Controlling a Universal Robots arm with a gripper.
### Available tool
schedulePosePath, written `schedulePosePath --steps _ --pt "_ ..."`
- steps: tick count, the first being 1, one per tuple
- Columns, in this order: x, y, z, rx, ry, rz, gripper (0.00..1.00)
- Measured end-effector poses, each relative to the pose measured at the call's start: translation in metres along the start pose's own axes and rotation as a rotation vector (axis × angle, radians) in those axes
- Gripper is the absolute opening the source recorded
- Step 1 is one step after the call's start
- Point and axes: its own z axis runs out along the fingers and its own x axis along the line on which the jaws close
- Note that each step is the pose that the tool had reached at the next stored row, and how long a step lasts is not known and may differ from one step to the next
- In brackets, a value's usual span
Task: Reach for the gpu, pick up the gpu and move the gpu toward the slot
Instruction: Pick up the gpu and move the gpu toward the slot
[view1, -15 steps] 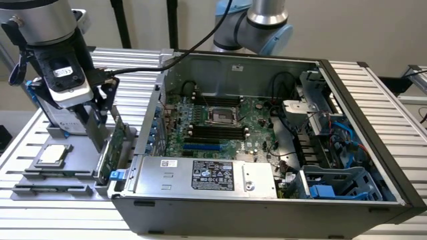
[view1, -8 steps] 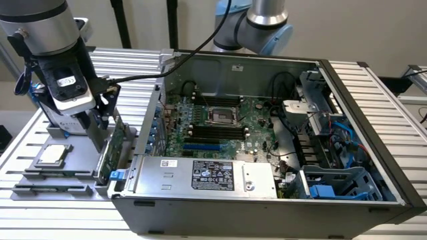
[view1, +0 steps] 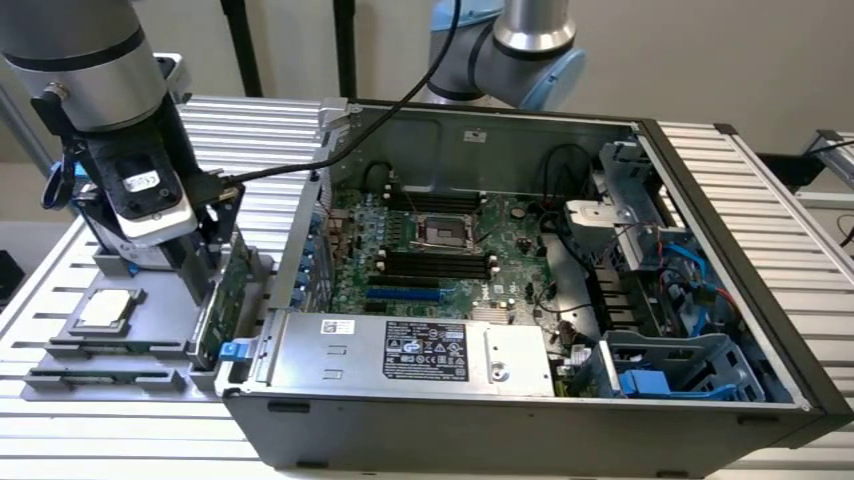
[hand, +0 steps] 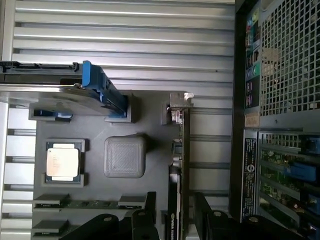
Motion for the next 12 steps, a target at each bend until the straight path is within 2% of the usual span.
schedulePosePath --steps 12 --pt "0.000 -0.0039 0.0228 0.0004 -0.0011 0.000 0.42"
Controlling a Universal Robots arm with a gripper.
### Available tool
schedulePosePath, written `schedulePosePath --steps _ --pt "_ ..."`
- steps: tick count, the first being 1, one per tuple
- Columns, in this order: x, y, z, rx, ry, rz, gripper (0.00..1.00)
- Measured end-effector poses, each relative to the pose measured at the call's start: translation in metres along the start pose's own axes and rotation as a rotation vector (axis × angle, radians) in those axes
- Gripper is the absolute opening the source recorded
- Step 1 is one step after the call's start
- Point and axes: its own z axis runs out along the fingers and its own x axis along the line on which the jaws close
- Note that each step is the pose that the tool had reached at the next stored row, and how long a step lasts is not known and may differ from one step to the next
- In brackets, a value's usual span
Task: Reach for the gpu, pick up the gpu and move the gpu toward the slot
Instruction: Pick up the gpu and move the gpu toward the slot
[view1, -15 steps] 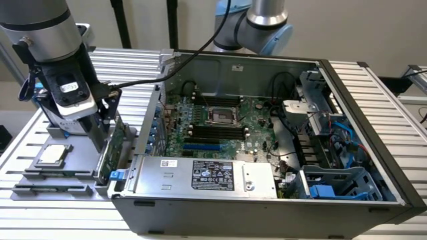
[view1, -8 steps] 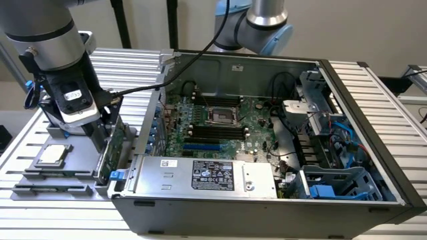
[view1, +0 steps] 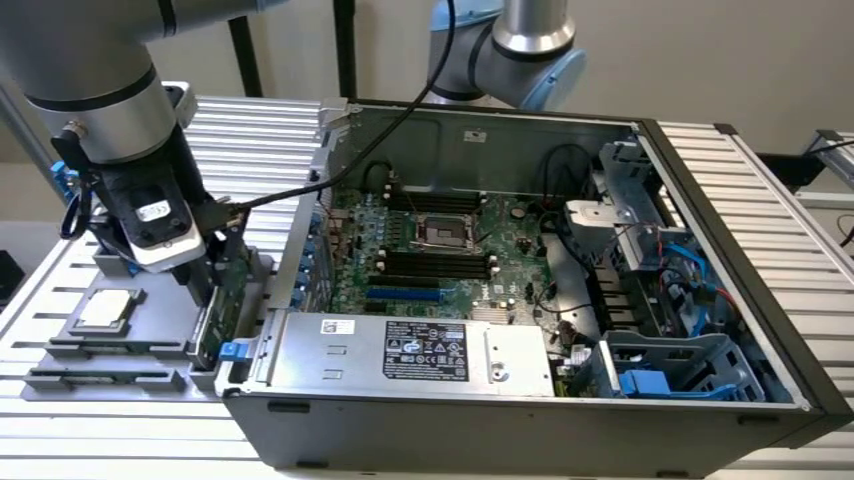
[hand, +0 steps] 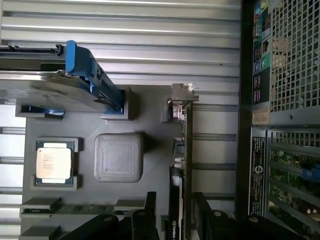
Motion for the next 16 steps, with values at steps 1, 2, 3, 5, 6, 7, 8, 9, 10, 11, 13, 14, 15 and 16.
schedulePosePath --steps 1,2,3,5,6,7,8,9,10,11,13,14,15,16 --pt "0.000 -0.0002 0.0018 0.0003 -0.0003 0.000 0.42" --pt "0.000 -0.0004 0.0036 0.0007 -0.0005 0.000 0.42" --pt "0.000 -0.0005 0.0054 0.0010 -0.0009 0.000 0.42" --pt "-0.001 -0.0006 0.0092 0.0018 -0.0016 0.000 0.42" --pt "-0.001 -0.0007 0.0110 0.0022 -0.0018 0.000 0.42" --pt "-0.001 -0.0008 0.0128 0.0025 -0.0021 0.000 0.42" --pt "-0.001 -0.0008 0.0146 0.0030 -0.0023 0.000 0.42" --pt "-0.001 -0.0009 0.0164 0.0034 -0.0026 0.000 0.42" --pt "-0.002 -0.0010 0.0182 0.0040 -0.0028 0.000 0.42" --pt "-0.002 -0.0011 0.0201 0.0049 -0.0029 0.000 0.42" --pt "-0.002 -0.0012 0.0238 0.0062 -0.0033 0.000 0.42" --pt "-0.002 -0.0013 0.0254 0.0069 -0.0034 0.000 0.42" --pt "-0.002 -0.0013 0.0271 0.0076 -0.0035 0.000 0.42" --pt "-0.002 -0.0014 0.0285 0.0085 -0.0035 0.000 0.42"
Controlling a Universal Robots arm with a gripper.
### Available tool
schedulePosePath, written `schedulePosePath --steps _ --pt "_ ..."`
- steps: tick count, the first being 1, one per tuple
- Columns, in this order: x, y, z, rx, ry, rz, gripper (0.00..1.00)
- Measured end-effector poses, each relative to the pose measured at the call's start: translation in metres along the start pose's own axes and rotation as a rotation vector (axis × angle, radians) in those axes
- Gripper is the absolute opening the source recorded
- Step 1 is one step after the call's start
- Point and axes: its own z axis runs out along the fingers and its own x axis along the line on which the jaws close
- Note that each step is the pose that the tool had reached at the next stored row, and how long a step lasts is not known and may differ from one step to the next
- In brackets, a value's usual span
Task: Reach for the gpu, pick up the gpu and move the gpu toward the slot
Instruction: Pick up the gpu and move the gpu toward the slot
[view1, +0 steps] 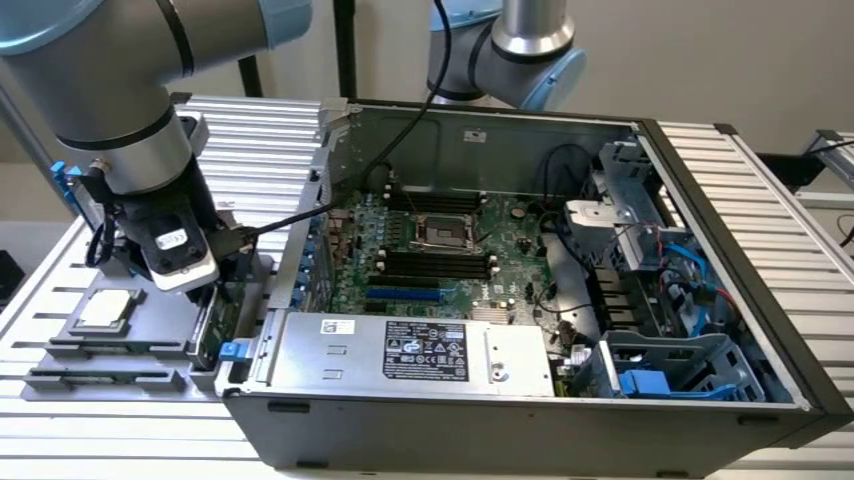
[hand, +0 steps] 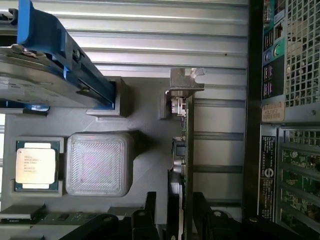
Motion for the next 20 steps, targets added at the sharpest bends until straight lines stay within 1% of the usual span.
schedulePosePath --steps 6,8,9,15,16,17,18,20 --pt "-0.0004 -0.0001 0.0019 0.0047 0.0001 0.000 0.42" --pt "-0.0003 -0.0001 0.0024 0.0064 0.0002 0.000 0.40" --pt "-0.0003 -0.0001 0.0025 0.0071 0.0003 0.000 0.33" --pt "-0.0003 -0.0001 0.0035 0.0132 0.0004 0.000 0.33" --pt "-0.0003 -0.0002 0.0035 0.0141 0.0003 0.000 0.31" --pt "-0.0003 -0.0001 0.0035 0.0144 0.0004 0.000 0.31" --pt "-0.0003 -0.0001 0.0035 0.0146 0.0003 0.000 0.26" --pt "-0.0003 -0.0001 0.0035 0.0147 0.0003 0.000 0.26"
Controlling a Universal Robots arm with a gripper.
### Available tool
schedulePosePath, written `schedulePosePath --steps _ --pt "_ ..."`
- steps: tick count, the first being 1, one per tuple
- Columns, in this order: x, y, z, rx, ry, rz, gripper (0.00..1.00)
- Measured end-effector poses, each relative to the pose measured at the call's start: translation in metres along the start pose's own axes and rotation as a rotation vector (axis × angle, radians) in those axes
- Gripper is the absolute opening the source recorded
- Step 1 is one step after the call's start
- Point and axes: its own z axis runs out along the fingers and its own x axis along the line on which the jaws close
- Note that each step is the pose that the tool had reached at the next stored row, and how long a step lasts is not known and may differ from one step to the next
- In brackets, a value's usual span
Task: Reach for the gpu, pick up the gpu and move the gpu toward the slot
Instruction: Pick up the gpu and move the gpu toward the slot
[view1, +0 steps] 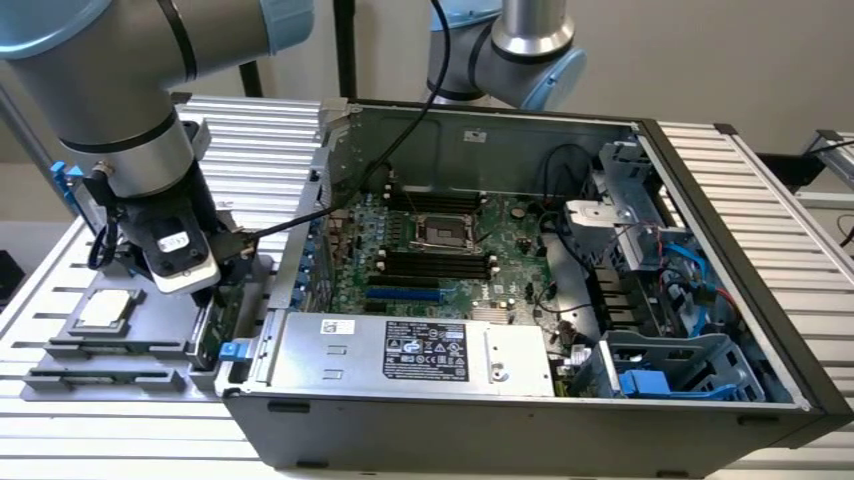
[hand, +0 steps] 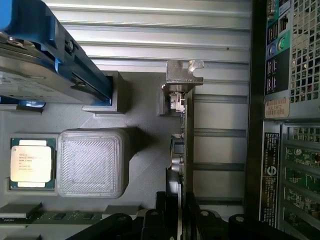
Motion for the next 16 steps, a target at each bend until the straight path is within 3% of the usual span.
schedulePosePath --steps 11,16 --pt "0.0000 0.0000 0.0000 -0.0001 0.0024 0.000 0.26" --pt "-0.0002 0.0000 0.0000 -0.0004 0.0203 -0.001 0.26"
